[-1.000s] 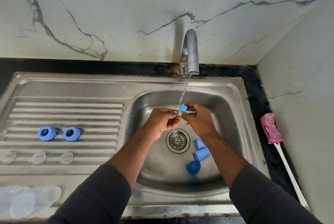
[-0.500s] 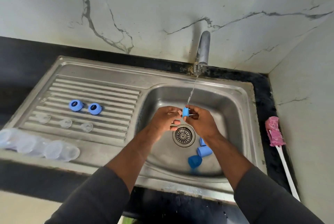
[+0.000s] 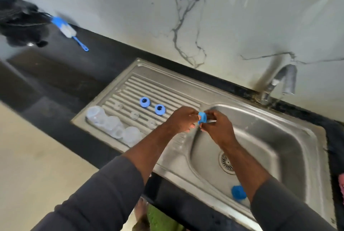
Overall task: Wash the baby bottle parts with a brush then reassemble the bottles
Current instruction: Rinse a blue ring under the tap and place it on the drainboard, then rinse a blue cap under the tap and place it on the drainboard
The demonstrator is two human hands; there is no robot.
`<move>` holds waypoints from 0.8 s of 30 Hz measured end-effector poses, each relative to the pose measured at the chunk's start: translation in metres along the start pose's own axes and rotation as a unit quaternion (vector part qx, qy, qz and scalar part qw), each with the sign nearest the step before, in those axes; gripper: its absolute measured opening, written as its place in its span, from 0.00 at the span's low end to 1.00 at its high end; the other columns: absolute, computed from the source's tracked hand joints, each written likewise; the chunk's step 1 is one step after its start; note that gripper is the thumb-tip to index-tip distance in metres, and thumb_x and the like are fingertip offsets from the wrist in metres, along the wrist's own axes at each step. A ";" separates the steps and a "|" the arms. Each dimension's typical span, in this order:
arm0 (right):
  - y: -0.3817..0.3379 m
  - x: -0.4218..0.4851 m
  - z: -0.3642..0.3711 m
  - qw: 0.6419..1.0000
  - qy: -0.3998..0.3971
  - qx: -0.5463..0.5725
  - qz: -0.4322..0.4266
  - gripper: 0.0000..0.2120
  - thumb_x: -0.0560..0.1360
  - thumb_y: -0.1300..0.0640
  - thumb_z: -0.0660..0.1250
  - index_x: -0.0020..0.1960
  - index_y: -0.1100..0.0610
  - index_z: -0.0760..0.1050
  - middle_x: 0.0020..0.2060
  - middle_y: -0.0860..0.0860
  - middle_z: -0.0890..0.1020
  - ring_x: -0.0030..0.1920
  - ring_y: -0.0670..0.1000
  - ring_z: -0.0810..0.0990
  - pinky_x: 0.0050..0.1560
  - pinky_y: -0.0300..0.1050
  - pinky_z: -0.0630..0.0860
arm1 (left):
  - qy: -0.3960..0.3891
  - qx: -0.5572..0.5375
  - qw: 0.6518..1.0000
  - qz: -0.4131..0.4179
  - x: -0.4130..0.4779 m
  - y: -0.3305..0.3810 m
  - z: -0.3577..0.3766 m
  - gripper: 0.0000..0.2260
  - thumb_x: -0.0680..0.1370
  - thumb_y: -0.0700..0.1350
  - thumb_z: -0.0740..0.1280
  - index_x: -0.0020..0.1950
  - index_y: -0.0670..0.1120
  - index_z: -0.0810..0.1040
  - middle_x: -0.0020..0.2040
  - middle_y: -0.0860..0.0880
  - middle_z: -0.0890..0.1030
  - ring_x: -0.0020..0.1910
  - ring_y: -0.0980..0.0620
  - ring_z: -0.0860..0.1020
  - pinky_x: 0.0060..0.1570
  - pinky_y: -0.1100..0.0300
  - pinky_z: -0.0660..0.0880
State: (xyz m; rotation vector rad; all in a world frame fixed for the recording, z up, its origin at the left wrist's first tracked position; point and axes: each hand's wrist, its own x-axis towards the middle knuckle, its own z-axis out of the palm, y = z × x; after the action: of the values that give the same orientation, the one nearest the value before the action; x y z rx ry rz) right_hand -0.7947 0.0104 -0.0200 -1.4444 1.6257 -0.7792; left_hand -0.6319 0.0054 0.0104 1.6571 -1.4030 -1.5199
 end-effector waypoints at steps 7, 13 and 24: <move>-0.094 0.037 0.114 0.995 -0.032 -0.055 -0.075 0.19 0.67 0.61 0.78 0.56 0.52 0.80 0.44 0.45 0.82 0.42 0.51 0.83 0.42 0.48 0.81 | 0.071 0.129 0.989 -0.007 0.008 -0.023 -0.154 0.08 0.78 0.42 0.66 0.44 0.38 0.81 0.40 0.38 0.82 0.38 0.40 0.82 0.38 0.51 0.78; -0.153 0.081 0.214 0.972 -0.058 -0.183 -0.133 0.19 0.69 0.58 0.76 0.59 0.55 0.79 0.50 0.53 0.84 0.52 0.54 0.80 0.52 0.44 0.72 | 0.145 0.193 0.969 -0.046 0.025 -0.067 -0.272 0.12 0.81 0.40 0.61 0.59 0.40 0.82 0.58 0.39 0.82 0.57 0.39 0.81 0.57 0.48 0.79; -0.156 0.124 0.294 0.873 -0.136 -0.434 -0.174 0.16 0.72 0.59 0.69 0.60 0.54 0.75 0.53 0.53 0.80 0.54 0.58 0.80 0.48 0.51 0.78 | 0.134 0.289 0.946 -0.051 0.055 -0.106 -0.321 0.13 0.81 0.39 0.61 0.60 0.47 0.83 0.58 0.47 0.83 0.55 0.47 0.81 0.57 0.55 0.77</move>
State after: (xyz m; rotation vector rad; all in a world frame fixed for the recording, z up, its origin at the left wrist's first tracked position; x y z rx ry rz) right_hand -0.4640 -0.1174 -0.0491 -2.3972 1.5657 0.0499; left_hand -0.3059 -0.0952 -0.0204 2.2091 -1.7299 -0.9169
